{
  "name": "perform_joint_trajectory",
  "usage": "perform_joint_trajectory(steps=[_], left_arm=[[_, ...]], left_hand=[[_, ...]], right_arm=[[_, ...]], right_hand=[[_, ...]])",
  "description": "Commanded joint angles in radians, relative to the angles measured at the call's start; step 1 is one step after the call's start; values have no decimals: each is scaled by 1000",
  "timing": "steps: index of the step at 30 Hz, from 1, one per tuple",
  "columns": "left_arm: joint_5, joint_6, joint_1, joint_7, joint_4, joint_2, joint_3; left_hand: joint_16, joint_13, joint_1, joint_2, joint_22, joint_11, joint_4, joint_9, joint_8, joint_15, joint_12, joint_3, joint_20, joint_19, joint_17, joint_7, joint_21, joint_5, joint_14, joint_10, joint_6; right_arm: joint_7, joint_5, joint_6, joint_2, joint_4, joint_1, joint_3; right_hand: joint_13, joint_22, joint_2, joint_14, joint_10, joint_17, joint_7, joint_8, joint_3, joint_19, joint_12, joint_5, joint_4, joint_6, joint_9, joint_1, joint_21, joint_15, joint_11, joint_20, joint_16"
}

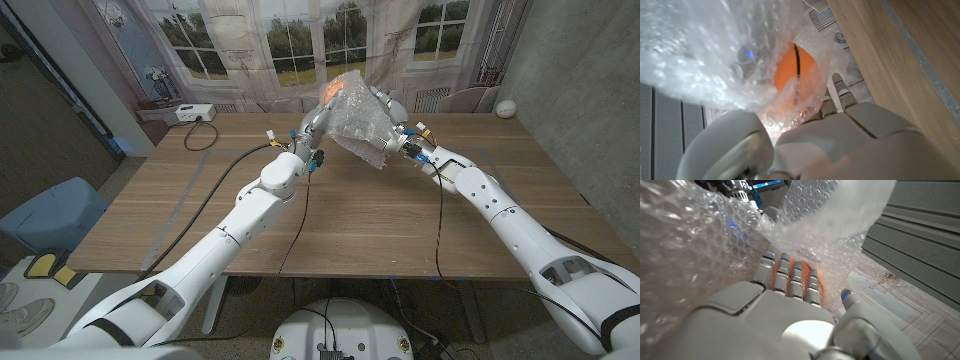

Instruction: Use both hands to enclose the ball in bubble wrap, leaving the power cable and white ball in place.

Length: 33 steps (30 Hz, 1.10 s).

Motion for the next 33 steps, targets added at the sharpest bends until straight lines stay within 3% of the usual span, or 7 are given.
perform_joint_trajectory(steps=[1,6,10,15,21,27,33], left_arm=[[103,222,109,263,-269,31,-5],[37,238,139,253,-297,17,-23],[21,289,148,293,-322,5,-30],[-6,393,160,390,-359,-37,-45],[-33,440,169,441,-375,-57,-49],[-53,471,171,454,-388,-48,-50],[-76,430,172,395,-388,-12,-46]], left_hand=[[-16,4,-28,40,1,-2,10,3,14,29,-26,6,3,-85,6,-2,-44,-3,-78,-26,23],[10,1,-21,91,10,-55,1,0,16,-15,-9,33,-2,-7,2,54,-15,-4,-9,26,49],[32,-10,186,98,7,-164,-120,5,22,-121,34,144,-1,312,-10,122,97,16,272,243,154],[29,-16,420,86,7,-268,-125,14,35,-219,81,245,-112,527,-12,129,193,33,492,485,355],[23,-16,437,103,10,-241,-102,16,34,-212,83,270,-151,578,-13,134,226,40,554,532,414],[-12,-19,443,121,8,-284,-99,13,2,-209,32,293,-149,551,-13,132,228,47,495,456,391],[-21,-19,353,112,7,-171,-56,10,-24,-140,-38,265,-100,459,-6,133,207,40,403,330,273]], right_arm=[[-78,-31,-134,-64,-36,28,-50],[-108,-68,-149,-86,-57,38,-71],[-89,-128,-124,-110,-63,65,-98],[-54,-139,-150,-122,-55,89,-118],[-57,-132,-215,-142,-62,104,-131],[-5,-221,-201,-171,-49,152,-185],[60,-285,-160,-173,-21,189,-221]], right_hand=[[3,3,6,25,5,3,5,-4,3,43,0,9,-1,3,3,1,12,3,6,-2,3],[3,3,19,34,-1,0,21,-9,18,96,-5,9,-14,-9,3,21,28,10,16,-12,1],[3,3,2,46,-11,-7,46,-21,41,153,-12,-1,-77,-56,3,90,40,13,25,-8,-3],[4,5,-20,80,-16,-5,52,-18,46,274,-11,-10,-127,-91,4,132,75,17,34,-25,1],[4,8,-3,216,29,3,74,-13,47,425,3,-10,-127,-104,4,124,122,21,71,-68,36],[4,8,-15,225,23,2,51,-18,45,466,-1,-13,-137,-126,4,126,133,35,72,-64,26],[3,7,-78,240,17,-1,42,-16,29,473,-2,-6,-188,-151,3,162,124,7,51,-62,14]])
